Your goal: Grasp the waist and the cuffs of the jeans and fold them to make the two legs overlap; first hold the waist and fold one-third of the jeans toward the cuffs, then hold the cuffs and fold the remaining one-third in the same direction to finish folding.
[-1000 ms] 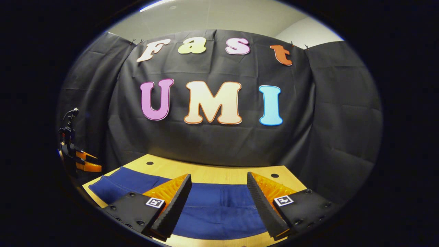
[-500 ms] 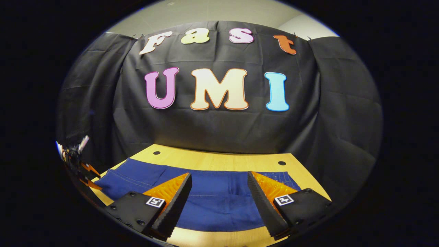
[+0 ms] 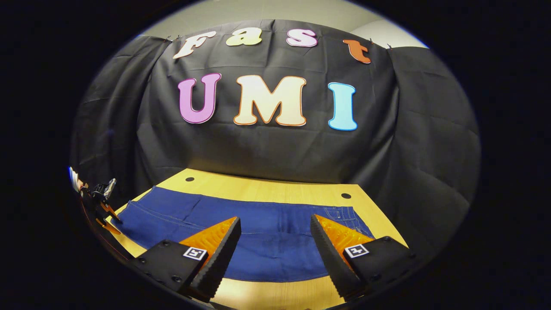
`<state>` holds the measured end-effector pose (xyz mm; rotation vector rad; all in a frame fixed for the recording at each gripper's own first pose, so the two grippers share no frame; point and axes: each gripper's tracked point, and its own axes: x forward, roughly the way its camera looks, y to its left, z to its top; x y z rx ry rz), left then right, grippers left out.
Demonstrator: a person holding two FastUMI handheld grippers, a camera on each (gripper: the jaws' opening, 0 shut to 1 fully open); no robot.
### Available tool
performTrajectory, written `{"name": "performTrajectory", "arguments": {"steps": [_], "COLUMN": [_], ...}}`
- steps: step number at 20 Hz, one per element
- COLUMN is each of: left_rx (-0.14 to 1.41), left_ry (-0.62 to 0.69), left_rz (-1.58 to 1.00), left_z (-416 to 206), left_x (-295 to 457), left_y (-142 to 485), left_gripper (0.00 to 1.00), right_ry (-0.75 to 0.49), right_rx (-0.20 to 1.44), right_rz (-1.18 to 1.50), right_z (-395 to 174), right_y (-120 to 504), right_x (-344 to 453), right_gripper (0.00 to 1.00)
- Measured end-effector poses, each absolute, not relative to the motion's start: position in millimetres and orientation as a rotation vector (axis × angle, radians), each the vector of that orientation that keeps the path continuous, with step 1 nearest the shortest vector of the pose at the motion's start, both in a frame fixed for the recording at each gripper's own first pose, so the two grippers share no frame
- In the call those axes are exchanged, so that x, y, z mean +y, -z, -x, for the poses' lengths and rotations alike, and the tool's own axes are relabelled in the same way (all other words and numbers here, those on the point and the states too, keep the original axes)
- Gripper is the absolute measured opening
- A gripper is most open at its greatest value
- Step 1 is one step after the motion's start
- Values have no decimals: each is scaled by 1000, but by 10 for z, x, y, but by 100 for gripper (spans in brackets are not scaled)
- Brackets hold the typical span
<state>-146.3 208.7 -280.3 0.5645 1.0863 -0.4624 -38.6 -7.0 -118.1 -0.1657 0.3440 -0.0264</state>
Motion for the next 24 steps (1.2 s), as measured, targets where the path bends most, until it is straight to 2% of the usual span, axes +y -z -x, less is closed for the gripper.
{"name": "performTrajectory", "arguments": {"steps": [10, 14, 16, 18, 20, 22, 24], "left_rx": [1191, 1226, 1228, 1237, 1237, 1234, 1248], "left_ry": [474, 469, 459, 444, 442, 450, 434], "left_rz": [-569, -586, -581, -571, -575, -597, -611], "left_z": [1518, 1504, 1489, 1446, 1417, 1390, 1351], "left_x": [2120, 2125, 2118, 2144, 2159, 2167, 2169], "left_y": [2874, 2885, 2876, 2862, 2825, 2845, 2795], "left_gripper": [92, 94, 92, 84, 71, 52, 18], "right_ry": [53, 52, 53, 55, 57, 61, 61], "right_rx": [365, 367, 360, 366, 367, 365, 369], "right_rz": [165, 132, 113, 106, 101, 93, 86], "right_z": [384, 336, 315, 314, 337, 354, 369], "right_y": [1218, 1230, 1224, 1251, 1261, 1272, 1307], "right_x": [-219, -218, -195, -193, -169, -155, -128], "right_gripper": [100, 100, 100, 99, 100, 100, 100]}}
